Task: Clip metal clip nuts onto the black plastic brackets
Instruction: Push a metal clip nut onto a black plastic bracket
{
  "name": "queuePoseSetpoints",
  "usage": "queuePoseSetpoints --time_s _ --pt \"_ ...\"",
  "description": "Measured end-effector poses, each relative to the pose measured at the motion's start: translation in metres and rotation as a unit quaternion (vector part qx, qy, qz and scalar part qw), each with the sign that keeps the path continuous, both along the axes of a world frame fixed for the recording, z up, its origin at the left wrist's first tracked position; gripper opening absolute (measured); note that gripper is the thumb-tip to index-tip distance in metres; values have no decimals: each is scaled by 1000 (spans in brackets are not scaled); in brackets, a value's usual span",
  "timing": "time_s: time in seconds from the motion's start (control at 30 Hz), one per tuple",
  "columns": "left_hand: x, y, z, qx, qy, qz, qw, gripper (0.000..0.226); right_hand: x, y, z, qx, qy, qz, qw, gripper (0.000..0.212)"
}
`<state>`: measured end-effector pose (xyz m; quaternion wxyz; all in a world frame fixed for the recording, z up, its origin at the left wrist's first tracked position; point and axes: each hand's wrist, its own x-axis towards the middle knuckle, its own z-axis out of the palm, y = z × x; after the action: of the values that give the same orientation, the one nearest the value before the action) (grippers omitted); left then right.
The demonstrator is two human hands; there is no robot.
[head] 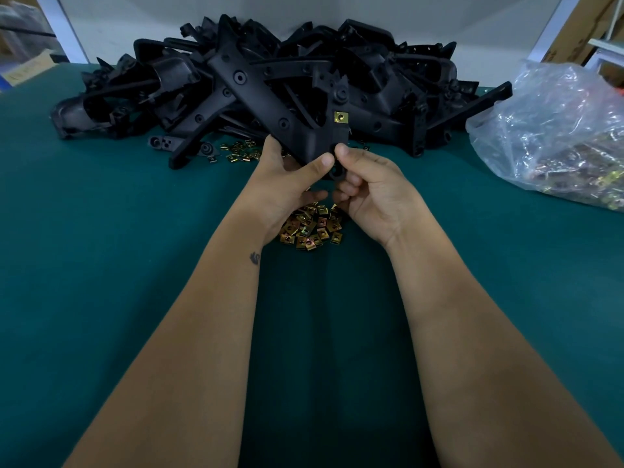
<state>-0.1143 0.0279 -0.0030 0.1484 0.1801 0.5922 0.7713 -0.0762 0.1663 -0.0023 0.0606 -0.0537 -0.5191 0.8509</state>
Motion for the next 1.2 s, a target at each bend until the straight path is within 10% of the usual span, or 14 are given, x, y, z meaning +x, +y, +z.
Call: queuePoseSetpoints --time_s 0.67,0.97,1.2 --pt "-3 1 -4 4 13 6 1000 46 0 -5 0 -22 -30 0 999 26" --pt "-4 8 -4 142 -76 55 985 32 -8 -21 7 104 3 -160 982 32" --pt "-5 12 -3 152 -87 52 983 39 -1 -30 0 370 78 -222 899 38"
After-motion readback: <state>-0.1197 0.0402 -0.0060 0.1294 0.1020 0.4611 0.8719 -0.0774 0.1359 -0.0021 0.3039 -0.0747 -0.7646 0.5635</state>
